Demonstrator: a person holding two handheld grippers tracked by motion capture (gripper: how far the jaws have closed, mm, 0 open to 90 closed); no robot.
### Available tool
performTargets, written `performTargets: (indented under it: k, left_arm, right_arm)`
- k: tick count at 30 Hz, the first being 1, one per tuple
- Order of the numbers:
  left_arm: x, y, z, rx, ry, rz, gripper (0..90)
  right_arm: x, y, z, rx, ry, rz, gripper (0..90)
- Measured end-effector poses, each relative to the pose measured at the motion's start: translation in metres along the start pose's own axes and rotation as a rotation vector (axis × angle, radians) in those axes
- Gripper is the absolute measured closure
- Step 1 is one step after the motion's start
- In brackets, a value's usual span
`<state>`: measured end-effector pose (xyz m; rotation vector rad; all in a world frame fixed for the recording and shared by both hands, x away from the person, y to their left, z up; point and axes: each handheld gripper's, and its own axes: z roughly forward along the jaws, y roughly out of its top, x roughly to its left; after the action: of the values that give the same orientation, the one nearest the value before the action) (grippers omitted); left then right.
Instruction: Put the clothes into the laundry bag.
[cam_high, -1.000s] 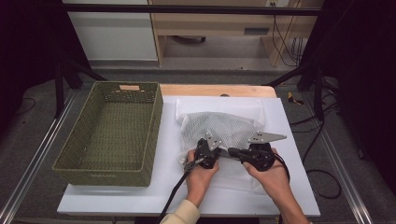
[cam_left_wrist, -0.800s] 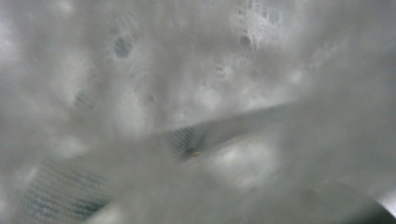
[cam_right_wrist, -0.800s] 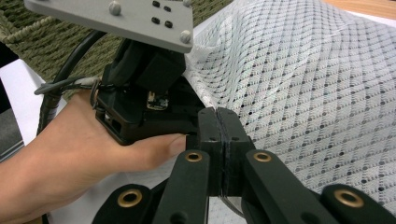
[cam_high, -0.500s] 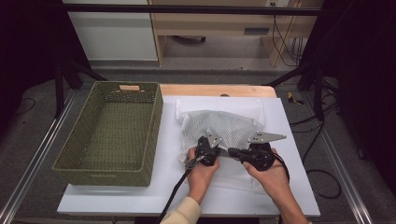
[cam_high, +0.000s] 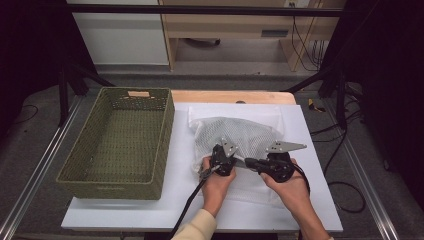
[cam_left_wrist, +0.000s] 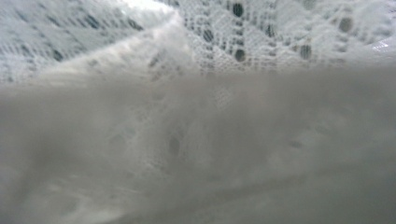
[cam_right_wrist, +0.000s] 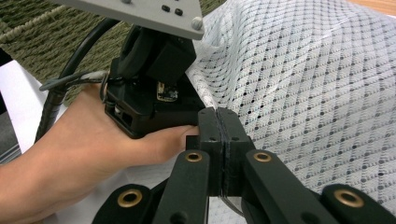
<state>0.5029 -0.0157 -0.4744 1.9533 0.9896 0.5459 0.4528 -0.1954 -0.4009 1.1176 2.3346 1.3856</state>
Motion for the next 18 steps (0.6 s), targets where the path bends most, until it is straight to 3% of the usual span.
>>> performTargets:
  k: [18]
  left_arm:
    - [-0.0004, 0.0004, 0.0013, -0.003, 0.010, -0.003, 90.0]
  right_arm:
    - [0.0004, -0.0010, 0.0014, 0.012, -0.011, -0.003, 89.9]
